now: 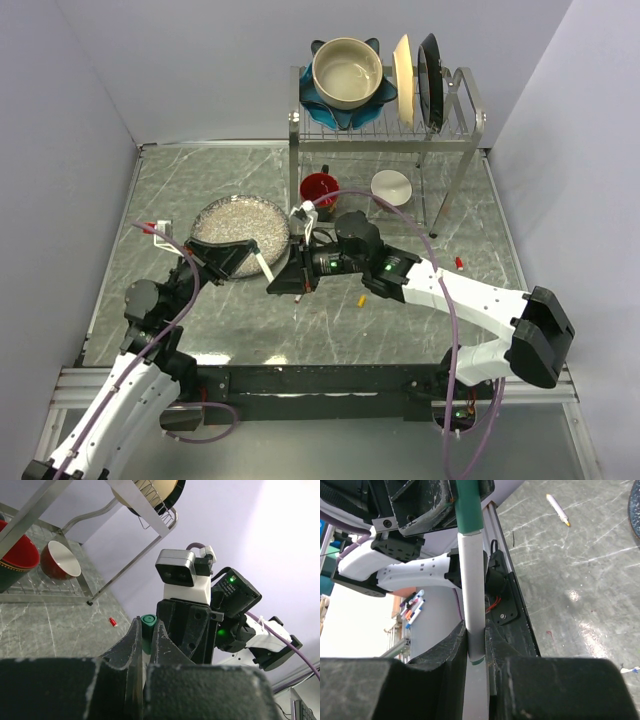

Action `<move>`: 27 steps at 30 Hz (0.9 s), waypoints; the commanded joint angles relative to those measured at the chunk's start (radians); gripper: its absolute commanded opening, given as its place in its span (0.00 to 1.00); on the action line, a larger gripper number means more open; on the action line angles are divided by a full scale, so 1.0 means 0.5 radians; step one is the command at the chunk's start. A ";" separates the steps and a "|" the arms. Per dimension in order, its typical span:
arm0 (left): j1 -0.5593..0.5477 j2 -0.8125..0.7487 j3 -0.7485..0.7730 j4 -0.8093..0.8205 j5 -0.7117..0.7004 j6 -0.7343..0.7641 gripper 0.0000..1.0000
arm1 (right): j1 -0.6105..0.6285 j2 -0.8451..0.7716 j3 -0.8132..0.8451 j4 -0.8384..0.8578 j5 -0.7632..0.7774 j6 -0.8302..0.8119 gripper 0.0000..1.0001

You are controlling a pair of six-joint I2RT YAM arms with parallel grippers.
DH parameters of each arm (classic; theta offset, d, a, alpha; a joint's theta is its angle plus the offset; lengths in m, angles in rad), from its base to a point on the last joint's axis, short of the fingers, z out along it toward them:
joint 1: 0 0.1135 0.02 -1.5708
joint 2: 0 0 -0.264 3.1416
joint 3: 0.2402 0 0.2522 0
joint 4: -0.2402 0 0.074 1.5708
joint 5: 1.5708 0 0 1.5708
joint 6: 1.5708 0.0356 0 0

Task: Insert the pens into the pen caps

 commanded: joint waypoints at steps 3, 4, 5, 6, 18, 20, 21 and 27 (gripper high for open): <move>-0.201 0.055 -0.130 -0.370 0.999 0.037 0.01 | -0.266 -0.032 0.409 0.969 0.559 0.013 0.00; -0.204 0.064 -0.120 -0.404 1.008 0.052 0.01 | -0.273 -0.026 0.421 0.972 0.541 0.010 0.00; -0.207 0.064 -0.123 -0.410 1.017 0.071 0.01 | -0.279 -0.017 0.436 0.981 0.538 -0.002 0.00; -0.216 0.061 -0.132 -0.425 1.026 0.074 0.01 | -0.285 -0.008 0.452 0.972 0.535 -0.011 0.00; -0.278 0.064 -0.090 -0.260 1.168 0.061 0.01 | -0.423 0.164 0.532 1.325 0.345 0.393 0.00; -0.278 0.061 -0.053 -0.385 1.186 0.120 0.01 | -0.466 0.176 0.532 1.432 0.305 0.461 0.00; -0.278 0.070 -0.047 -0.389 1.201 0.108 0.01 | -0.466 0.170 0.535 1.417 0.314 0.449 0.00; -0.278 0.082 -0.099 -0.159 1.312 -0.095 0.01 | -0.503 0.164 0.559 1.389 0.237 0.433 0.00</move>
